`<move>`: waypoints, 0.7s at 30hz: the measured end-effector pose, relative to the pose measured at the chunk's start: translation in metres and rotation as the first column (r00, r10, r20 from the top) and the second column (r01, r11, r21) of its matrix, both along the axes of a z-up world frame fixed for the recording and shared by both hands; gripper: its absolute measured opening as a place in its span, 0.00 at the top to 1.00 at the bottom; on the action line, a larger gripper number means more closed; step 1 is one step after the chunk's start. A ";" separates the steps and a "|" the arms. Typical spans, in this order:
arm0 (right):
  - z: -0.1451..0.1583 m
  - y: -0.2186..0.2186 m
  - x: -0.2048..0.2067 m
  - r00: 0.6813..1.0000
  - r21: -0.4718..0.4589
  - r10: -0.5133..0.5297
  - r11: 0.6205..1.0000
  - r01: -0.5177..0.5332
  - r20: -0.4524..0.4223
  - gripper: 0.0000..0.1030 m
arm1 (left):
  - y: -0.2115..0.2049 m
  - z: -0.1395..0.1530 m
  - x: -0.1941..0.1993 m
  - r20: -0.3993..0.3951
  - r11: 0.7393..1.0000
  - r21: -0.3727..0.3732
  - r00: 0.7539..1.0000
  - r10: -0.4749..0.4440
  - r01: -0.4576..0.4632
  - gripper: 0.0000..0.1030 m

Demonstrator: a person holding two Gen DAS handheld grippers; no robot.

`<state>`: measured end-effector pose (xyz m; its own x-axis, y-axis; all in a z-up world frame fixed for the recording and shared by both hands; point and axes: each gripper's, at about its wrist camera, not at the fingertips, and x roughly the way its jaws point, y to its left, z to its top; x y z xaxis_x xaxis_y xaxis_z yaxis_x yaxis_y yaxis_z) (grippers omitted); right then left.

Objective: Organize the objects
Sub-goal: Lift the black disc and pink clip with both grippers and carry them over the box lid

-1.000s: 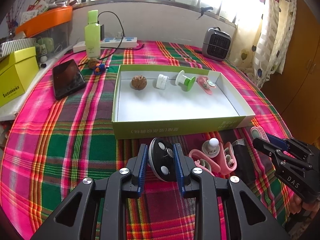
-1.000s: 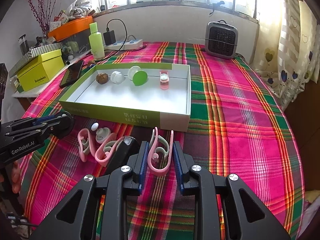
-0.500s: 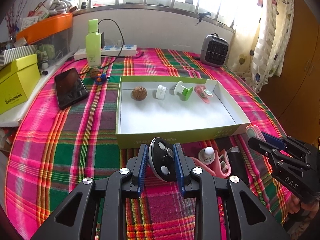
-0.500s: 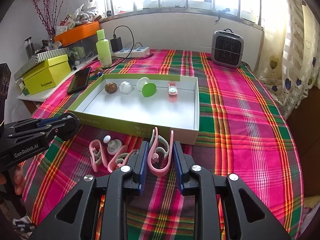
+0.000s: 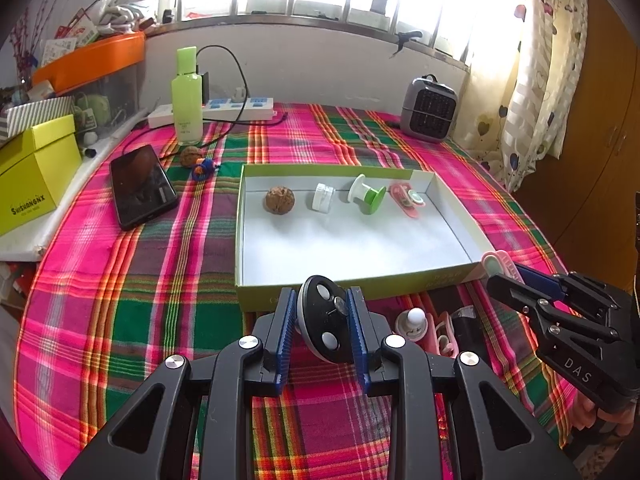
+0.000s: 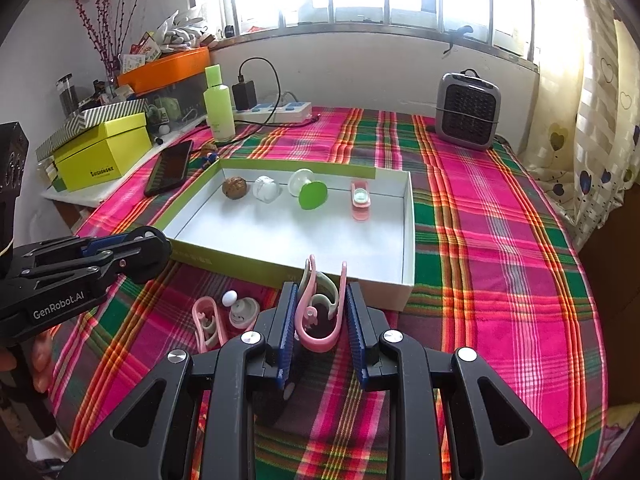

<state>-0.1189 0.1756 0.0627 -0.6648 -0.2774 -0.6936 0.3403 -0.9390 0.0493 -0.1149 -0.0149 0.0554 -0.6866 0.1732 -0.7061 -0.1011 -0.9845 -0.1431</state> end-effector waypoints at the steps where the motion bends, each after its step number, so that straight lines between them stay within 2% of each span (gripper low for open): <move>1: 0.001 -0.001 -0.001 1.000 -0.001 0.004 1.000 -0.004 -0.003 0.75 | 0.000 0.001 0.000 -0.002 1.000 0.000 1.000 0.001 -0.001 0.77; 21: 0.002 -0.026 -0.046 0.997 -0.021 0.079 0.997 -0.078 0.016 0.75 | -0.006 -0.002 -0.035 0.004 1.000 -0.008 1.000 0.020 -0.020 0.77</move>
<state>-0.1646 0.1493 0.0650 -0.6285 -0.3421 -0.6986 0.4118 -0.9082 0.0742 -0.1502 -0.0212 0.0539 -0.6871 0.1534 -0.7102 -0.0806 -0.9875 -0.1353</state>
